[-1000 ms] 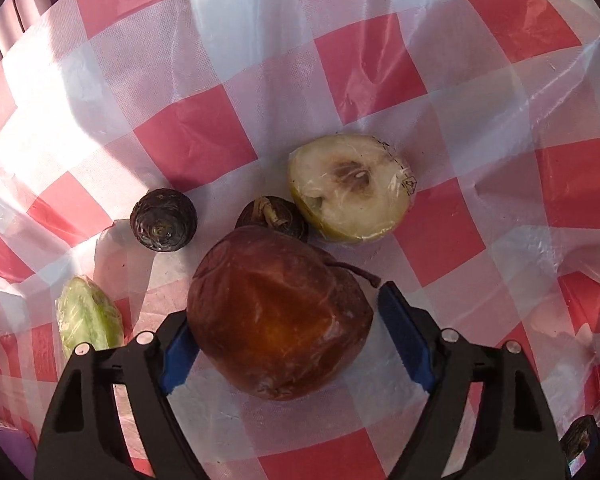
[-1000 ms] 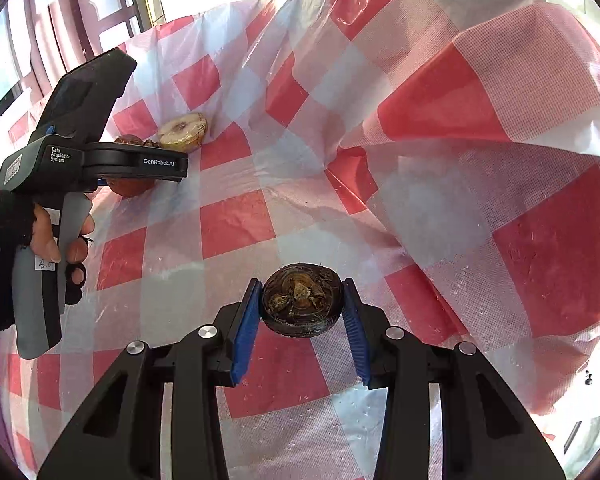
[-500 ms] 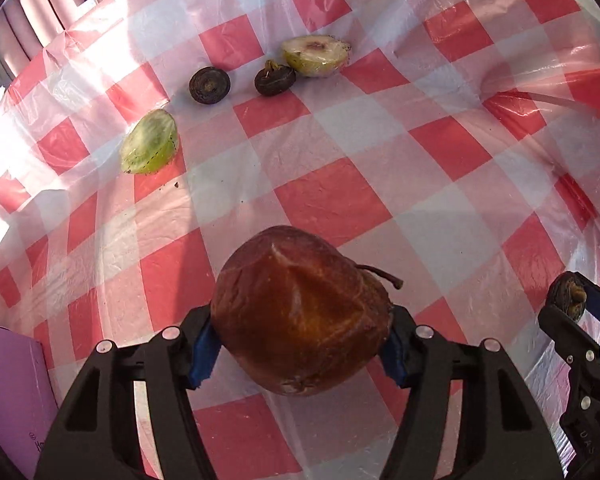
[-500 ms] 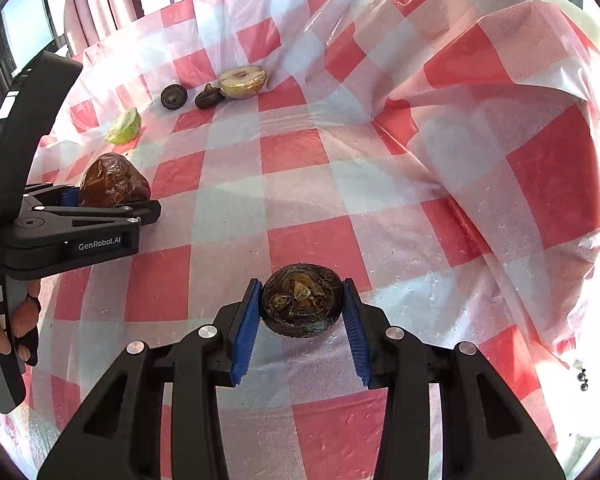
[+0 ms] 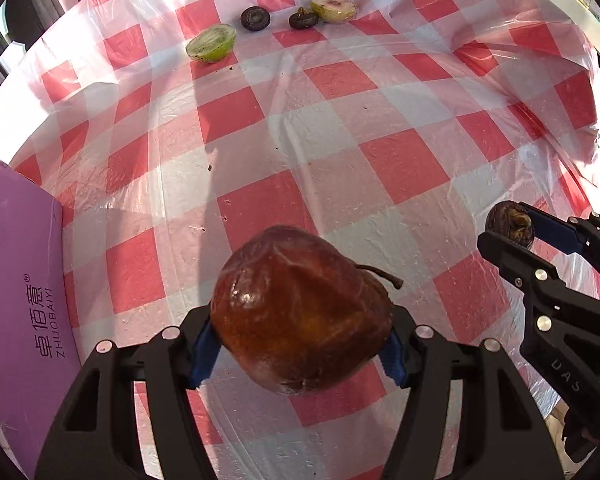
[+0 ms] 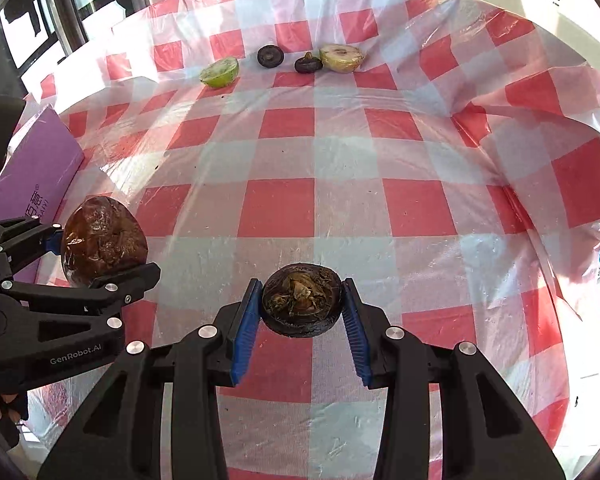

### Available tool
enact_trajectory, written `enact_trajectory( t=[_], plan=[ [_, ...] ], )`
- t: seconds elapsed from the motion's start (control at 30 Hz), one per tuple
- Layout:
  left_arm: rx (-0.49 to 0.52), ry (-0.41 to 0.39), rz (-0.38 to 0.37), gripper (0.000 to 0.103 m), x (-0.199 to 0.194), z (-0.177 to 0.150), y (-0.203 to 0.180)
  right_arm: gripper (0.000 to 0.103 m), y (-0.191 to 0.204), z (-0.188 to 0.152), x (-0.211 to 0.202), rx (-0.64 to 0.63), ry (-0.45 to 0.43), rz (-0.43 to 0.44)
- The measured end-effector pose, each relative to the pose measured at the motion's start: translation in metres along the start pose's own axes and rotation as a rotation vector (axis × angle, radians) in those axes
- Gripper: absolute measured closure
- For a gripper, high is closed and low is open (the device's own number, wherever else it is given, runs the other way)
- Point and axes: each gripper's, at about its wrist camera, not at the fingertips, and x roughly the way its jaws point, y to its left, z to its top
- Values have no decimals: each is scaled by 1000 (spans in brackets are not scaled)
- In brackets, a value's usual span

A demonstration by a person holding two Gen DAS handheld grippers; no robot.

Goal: Organize fruits

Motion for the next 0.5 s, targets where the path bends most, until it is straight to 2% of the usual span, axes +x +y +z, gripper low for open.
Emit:
enact_trajectory(
  t=[0.3,0.5],
  plan=[
    [14,-19,-7,39,-25,-31,17,63,24,3,-6,-54,18,-10],
    [48,-69,-8,39,-43,-34,27,63,36,10,-8,-59,24,-23]
  ],
)
